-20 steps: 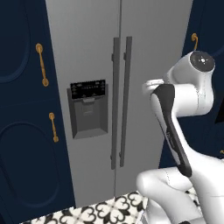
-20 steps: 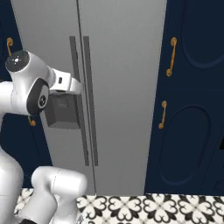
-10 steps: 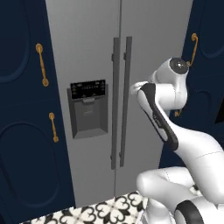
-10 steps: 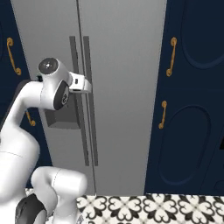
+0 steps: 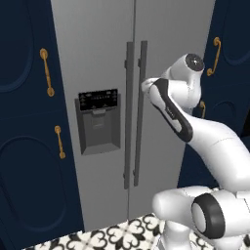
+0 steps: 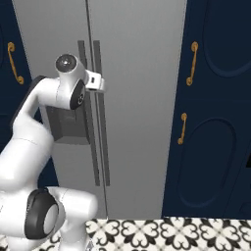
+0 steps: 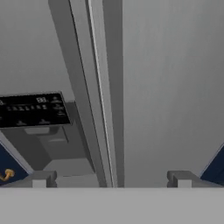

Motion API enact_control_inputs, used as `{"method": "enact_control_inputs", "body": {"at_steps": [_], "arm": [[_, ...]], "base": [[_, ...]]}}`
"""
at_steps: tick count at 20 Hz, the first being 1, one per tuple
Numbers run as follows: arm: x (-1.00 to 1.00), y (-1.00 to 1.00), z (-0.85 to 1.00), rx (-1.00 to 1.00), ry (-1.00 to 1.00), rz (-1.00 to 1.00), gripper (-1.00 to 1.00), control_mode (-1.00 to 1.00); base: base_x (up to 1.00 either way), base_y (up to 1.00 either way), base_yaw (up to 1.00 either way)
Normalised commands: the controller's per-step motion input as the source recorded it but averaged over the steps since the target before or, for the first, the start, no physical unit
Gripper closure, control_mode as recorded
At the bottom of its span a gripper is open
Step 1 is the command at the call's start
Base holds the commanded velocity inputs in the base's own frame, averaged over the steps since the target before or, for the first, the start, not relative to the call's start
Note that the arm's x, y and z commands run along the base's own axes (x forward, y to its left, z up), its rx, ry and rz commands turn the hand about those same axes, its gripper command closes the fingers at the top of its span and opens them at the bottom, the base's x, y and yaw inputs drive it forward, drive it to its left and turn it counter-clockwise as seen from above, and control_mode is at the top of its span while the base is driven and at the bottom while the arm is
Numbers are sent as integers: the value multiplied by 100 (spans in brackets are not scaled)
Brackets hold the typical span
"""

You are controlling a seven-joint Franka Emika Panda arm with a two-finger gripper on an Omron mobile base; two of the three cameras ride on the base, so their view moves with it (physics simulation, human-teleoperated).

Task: Grab a lemon wedge from the fridge and one ice cube from the ice bowl, and put them in the glass of lemonade.

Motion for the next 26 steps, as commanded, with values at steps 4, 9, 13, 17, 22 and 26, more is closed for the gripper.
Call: {"method": "enact_control_inputs", "body": {"at_steps": [4, 9, 13, 17, 22, 26], "arm": [[99, 4, -34, 0, 0, 0, -100, -100], [76, 1, -34, -1, 1, 0, -100, -100], [70, 5, -23, 0, 0, 0, -100, -100], [72, 2, -27, 0, 0, 0, -100, -100], [63, 0, -27, 0, 0, 0, -100, -100], [58, 0, -22, 0, 0, 0, -100, -100]], "base": [[0, 0, 0], [0, 0, 0], [0, 0, 0], [0, 0, 0], [0, 0, 0], [0, 0, 0]]}}
